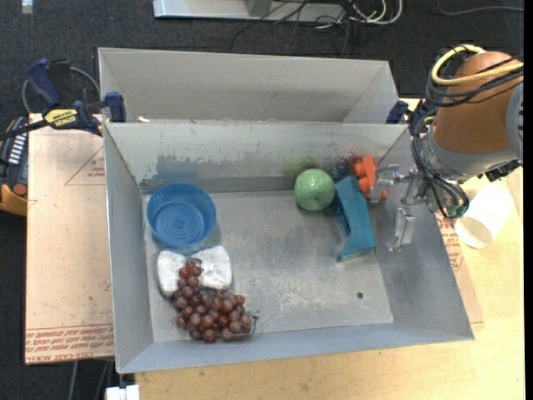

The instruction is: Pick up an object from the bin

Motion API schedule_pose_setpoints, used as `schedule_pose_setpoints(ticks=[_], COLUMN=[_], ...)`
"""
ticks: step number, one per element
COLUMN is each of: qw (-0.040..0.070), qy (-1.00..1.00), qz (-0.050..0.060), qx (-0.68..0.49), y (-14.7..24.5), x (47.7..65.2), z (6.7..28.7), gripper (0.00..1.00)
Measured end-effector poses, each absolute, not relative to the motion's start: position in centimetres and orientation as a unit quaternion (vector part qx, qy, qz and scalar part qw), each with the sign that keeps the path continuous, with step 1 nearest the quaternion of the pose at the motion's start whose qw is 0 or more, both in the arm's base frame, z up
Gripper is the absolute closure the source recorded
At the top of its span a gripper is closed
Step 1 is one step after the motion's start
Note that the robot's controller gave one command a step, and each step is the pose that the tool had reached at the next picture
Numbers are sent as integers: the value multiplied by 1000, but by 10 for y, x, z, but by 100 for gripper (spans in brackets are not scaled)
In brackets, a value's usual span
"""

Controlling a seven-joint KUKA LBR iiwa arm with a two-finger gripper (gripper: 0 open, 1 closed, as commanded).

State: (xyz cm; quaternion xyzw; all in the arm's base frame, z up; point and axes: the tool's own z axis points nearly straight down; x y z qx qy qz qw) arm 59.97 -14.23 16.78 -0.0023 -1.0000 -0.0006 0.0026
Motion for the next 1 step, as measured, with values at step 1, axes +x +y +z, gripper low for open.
schedule_pose_setpoints(ticks=[1], qw=[-1], qy=[-1000], qz=[0], qx=[0], y=[-141], x=[601], z=[173], gripper=[0])
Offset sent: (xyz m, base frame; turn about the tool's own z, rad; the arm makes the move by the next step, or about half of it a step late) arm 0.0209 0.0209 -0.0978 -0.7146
